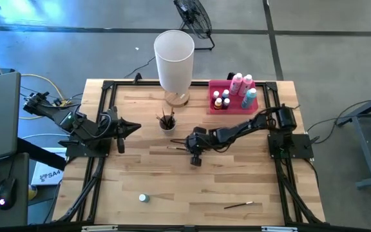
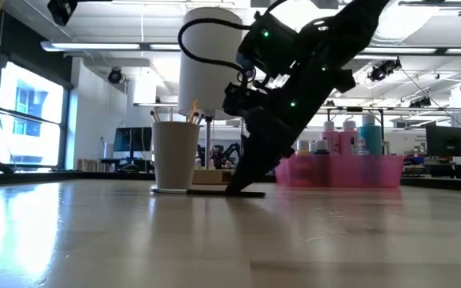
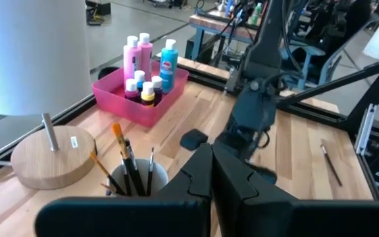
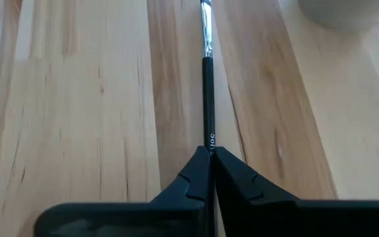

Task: Pick & Place Paint Supplies
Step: Put the silver eyeshadow brush into the white cup

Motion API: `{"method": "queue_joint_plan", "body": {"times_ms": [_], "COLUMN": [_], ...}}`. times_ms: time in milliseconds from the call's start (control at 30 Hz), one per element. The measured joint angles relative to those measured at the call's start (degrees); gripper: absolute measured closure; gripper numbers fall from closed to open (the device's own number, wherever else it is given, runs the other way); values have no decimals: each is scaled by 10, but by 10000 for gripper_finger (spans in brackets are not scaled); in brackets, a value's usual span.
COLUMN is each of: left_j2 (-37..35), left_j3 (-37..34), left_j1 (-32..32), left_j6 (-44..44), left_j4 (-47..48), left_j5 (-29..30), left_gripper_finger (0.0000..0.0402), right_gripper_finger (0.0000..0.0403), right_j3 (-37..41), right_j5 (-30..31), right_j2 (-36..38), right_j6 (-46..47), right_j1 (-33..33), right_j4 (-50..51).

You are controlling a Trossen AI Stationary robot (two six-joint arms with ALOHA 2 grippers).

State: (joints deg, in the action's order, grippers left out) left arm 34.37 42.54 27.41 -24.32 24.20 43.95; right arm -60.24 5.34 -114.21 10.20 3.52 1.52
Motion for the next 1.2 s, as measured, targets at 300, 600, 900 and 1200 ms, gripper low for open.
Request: {"method": "queue_joint_plan", "body": {"times_ms": [300, 600, 900, 1200], "left_j2": [0, 0, 0, 0], "left_j3": [0, 0, 0, 0], "left_j1": [0, 0, 0, 0], "left_j6": [-14, -16, -16, -16], "left_j4": [17, 26, 30, 33], "left_j5": [-10, -11, -26, -33], "left_gripper_finger": [401, 401, 401, 401], "right_gripper_finger": [395, 394, 394, 324], "right_j3": [1, 3, 3, 2], "right_j5": [-30, -68, -100, -119], "right_j2": [27, 44, 44, 56], "right_j6": [-15, -18, -30, -31], "right_j1": [-17, -37, -46, -60], "right_j4": [103, 149, 149, 207]}}
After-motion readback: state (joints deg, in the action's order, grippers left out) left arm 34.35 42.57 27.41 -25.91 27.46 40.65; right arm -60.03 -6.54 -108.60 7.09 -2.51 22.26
